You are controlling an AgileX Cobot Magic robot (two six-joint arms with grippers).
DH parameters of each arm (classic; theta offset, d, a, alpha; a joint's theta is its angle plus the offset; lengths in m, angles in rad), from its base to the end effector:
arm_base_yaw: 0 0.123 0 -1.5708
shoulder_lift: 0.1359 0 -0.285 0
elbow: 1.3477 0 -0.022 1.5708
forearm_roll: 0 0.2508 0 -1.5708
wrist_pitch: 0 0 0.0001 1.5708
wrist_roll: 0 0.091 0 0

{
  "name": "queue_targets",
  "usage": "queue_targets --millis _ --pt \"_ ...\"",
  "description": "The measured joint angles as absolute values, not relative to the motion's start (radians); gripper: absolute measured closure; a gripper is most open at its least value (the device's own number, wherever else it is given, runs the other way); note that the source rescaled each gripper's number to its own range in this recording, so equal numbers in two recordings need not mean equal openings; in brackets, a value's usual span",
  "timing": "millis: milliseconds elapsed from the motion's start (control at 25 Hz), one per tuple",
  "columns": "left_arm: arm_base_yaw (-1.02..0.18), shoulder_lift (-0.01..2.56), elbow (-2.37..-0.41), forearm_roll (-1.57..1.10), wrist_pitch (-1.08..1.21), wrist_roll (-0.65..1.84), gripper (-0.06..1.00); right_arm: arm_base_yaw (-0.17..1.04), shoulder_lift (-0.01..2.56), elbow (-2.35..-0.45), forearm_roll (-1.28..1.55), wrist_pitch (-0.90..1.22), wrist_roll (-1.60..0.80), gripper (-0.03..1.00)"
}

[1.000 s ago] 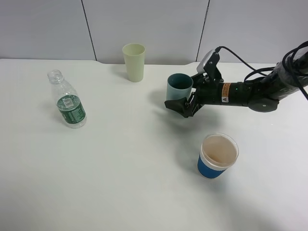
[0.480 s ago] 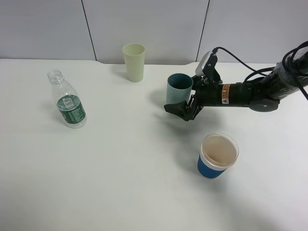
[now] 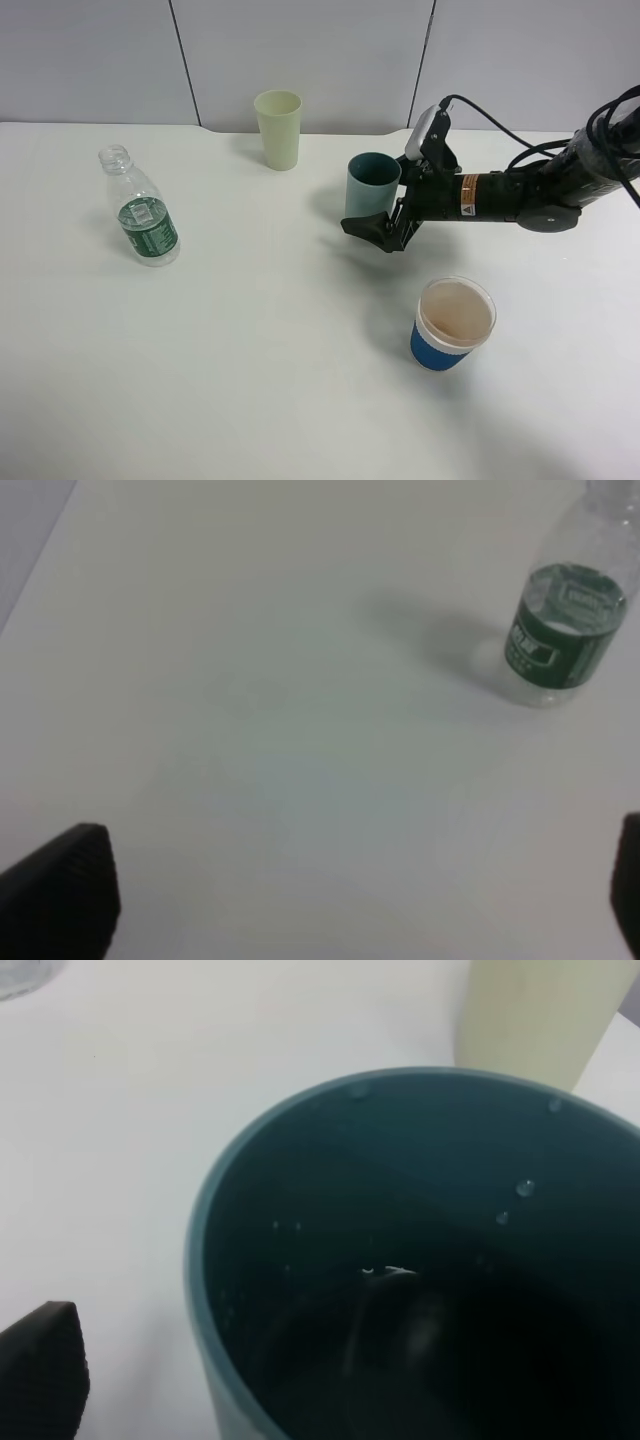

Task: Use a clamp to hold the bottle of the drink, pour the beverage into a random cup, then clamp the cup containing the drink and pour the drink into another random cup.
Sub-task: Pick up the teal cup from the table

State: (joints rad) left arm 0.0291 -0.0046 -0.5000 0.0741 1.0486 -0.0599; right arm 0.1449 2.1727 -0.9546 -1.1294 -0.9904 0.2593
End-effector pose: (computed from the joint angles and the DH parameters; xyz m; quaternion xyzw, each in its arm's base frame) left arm -0.0053 0.0057 0.2784 -0.0390 0.8474 0.0289 0.5288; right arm 0.3553 0.1213 0.0849 -0.4777 0.6662 0.2537 0.5135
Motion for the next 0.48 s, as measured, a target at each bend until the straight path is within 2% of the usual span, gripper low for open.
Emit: queue_targets --millis 480 --pt "0.029 -0.005 -0.500 0.074 1.049 -0.060 -0.06 0.146 2.251 -1.019 -1.114 -1.054 0.259 -0.03"
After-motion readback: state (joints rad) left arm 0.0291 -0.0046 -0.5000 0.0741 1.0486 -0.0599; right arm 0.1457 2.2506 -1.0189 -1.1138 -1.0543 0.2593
